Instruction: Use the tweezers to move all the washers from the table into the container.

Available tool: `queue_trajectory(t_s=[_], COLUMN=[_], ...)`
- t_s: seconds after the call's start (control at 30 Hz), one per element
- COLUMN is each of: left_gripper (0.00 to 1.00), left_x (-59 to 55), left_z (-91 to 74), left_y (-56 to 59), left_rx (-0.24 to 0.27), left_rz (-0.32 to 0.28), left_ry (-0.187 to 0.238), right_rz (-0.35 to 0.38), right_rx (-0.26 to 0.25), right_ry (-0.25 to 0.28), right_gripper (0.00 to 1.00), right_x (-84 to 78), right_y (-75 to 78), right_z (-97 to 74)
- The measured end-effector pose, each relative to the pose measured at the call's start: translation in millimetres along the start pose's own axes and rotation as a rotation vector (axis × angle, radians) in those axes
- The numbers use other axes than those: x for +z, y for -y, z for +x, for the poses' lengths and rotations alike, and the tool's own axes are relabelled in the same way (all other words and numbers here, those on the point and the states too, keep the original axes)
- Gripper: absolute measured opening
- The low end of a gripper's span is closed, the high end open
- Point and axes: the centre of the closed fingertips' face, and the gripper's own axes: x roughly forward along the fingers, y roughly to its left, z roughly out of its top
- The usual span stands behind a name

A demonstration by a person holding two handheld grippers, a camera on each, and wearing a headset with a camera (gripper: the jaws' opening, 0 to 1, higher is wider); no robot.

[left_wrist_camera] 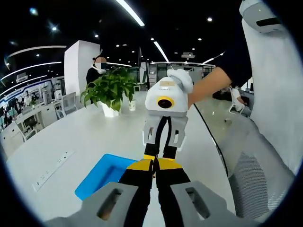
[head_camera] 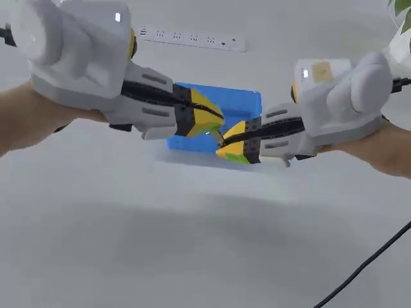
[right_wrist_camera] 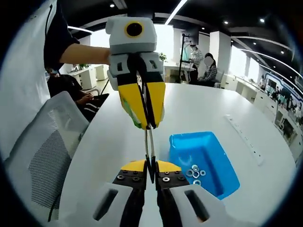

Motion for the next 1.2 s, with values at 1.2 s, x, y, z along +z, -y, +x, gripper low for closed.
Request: queue_trajectory(t_s=[1.2], left_gripper=[0.1], left_x=[-131.8], left_z=[29.0], left_y=[1.4], left_rx=[0.029], left_rz=[0.026], left_ry=[-0.374], right_rz=[-0.092], right_rx=[0.067], right_ry=[-0.355], right_gripper=[0.07], right_x=[-68.2], right_y=[-5.1], right_z=[37.8])
